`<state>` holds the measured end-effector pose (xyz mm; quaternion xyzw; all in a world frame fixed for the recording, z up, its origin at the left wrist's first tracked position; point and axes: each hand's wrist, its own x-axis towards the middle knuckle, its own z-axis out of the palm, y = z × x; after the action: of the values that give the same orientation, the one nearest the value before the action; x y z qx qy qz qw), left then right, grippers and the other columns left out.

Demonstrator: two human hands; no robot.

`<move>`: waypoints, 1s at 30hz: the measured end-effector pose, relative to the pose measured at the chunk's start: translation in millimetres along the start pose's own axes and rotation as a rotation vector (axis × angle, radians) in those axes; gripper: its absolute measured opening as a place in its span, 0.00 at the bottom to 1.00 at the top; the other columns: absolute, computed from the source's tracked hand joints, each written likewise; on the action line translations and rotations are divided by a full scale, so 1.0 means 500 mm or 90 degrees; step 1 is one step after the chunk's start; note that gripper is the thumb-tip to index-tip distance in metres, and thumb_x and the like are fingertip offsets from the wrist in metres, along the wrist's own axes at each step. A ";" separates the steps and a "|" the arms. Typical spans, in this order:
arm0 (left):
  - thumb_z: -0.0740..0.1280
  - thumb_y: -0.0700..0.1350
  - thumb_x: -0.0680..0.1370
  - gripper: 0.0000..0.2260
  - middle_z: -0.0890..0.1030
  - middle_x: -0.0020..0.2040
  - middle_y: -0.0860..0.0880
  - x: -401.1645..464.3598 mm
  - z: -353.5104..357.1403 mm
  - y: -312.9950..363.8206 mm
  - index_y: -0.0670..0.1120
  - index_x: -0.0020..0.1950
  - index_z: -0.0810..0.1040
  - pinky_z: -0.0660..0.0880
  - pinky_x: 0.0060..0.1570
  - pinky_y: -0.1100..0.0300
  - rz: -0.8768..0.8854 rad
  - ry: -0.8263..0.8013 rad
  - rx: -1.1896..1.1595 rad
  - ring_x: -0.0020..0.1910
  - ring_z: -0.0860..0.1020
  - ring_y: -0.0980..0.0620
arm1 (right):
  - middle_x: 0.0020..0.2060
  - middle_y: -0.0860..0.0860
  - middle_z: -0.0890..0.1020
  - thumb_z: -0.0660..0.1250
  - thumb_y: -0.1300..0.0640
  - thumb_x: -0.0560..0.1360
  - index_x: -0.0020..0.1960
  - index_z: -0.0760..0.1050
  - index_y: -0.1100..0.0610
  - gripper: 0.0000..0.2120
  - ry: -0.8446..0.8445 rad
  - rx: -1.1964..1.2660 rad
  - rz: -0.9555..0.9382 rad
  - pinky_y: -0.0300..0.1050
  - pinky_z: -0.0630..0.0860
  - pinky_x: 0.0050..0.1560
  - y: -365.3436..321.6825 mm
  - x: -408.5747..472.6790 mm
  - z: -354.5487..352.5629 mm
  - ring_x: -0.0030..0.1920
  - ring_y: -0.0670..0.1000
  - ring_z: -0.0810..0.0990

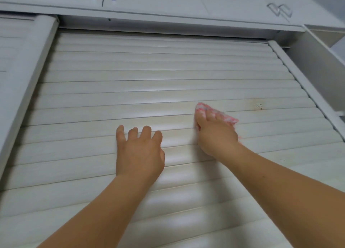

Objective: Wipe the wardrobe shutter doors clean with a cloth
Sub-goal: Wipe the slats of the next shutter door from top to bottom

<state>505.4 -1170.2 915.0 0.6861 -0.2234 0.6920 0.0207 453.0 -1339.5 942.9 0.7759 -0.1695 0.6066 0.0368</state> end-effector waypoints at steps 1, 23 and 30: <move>0.63 0.45 0.70 0.10 0.79 0.44 0.45 0.006 0.007 -0.002 0.47 0.48 0.80 0.58 0.62 0.40 0.019 0.029 0.009 0.44 0.77 0.40 | 0.74 0.56 0.58 0.54 0.58 0.79 0.77 0.50 0.54 0.28 0.004 -0.006 -0.076 0.55 0.60 0.67 -0.021 0.001 0.003 0.72 0.58 0.57; 0.52 0.44 0.79 0.14 0.71 0.62 0.54 0.057 0.002 -0.026 0.54 0.60 0.71 0.42 0.68 0.37 0.021 -0.018 -0.019 0.65 0.67 0.52 | 0.76 0.47 0.55 0.50 0.56 0.81 0.75 0.54 0.44 0.23 0.033 0.000 -0.184 0.54 0.55 0.72 -0.041 0.072 -0.012 0.75 0.51 0.54; 0.53 0.43 0.78 0.12 0.70 0.57 0.49 0.066 -0.004 0.017 0.50 0.60 0.68 0.47 0.69 0.39 -0.057 -0.006 -0.035 0.60 0.68 0.46 | 0.76 0.44 0.55 0.51 0.57 0.81 0.74 0.54 0.42 0.24 0.010 0.007 -0.073 0.58 0.52 0.73 0.045 0.086 -0.015 0.76 0.51 0.53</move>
<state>498.7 -1186.4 944.0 0.6981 -0.2114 0.6805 0.0696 447.8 -1367.9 982.6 0.7796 -0.1214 0.6106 0.0689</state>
